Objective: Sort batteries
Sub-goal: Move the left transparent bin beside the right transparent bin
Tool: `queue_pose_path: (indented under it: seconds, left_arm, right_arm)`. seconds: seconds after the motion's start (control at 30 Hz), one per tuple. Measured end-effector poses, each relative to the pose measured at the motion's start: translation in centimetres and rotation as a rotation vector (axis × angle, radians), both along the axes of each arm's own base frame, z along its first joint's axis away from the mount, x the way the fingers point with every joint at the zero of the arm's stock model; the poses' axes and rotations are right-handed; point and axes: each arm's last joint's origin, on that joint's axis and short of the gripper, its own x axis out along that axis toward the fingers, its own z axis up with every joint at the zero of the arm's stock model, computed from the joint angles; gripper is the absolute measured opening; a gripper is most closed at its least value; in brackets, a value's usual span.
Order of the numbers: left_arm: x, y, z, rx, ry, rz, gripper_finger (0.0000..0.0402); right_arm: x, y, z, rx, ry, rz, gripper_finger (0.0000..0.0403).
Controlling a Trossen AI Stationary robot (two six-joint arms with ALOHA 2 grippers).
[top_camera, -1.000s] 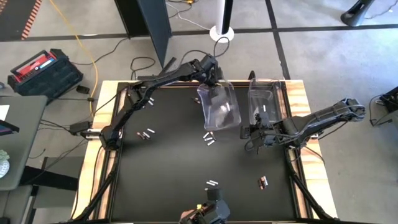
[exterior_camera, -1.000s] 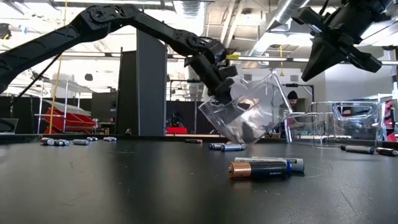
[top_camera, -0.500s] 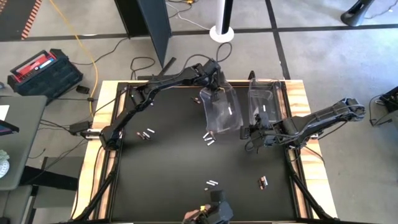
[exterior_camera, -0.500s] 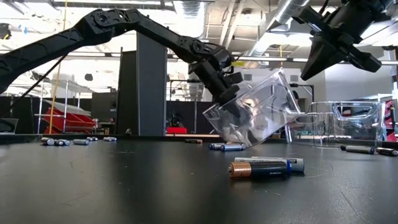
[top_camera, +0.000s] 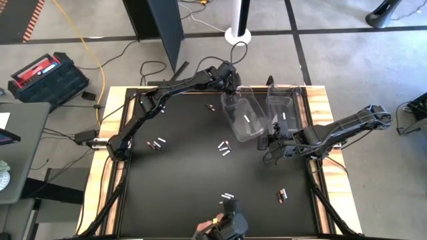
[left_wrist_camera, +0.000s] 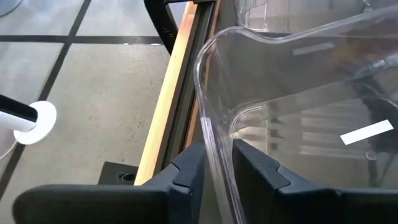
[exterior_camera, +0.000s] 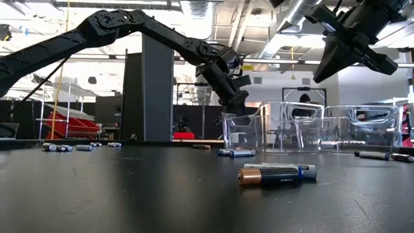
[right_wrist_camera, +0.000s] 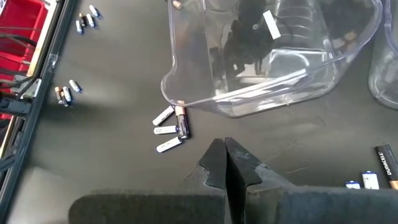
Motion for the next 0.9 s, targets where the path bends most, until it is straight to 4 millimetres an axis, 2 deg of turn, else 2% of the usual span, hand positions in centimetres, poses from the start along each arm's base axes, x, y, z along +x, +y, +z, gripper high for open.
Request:
queue_pose_path:
  seconds: [0.13,0.37,0.47,0.67,0.77,0.9]
  left_arm:
    - [-0.2,0.2,0.6,0.002,-0.007,0.007,0.0090]
    - [-0.7,0.1,4.7,0.038,-0.035,0.026,0.0093]
    - [-1.9,-0.4,6.8,0.055,-0.027,0.110,0.0093]
    - [-5.5,-2.1,11.5,-0.093,-0.017,0.241,0.0093]
    - [-6.6,-3.6,13.1,-0.164,-0.021,0.295,0.0071]
    - [-6.9,-6.6,14.0,-0.162,-0.003,0.337,0.0011]
  right_arm:
    - [0.0,0.0,0.0,0.000,0.000,0.000,0.0013]
    - [0.0,0.0,0.0,-0.017,0.011,0.022,0.0013]
    - [-0.1,0.0,0.2,-0.039,0.025,0.052,0.0013]
    - [-0.1,0.0,2.4,-0.106,0.008,0.151,0.0013]
    - [-0.1,0.0,3.5,-0.149,0.009,0.206,0.0013]
    - [-0.4,0.1,4.4,-0.169,0.052,0.268,0.0013]
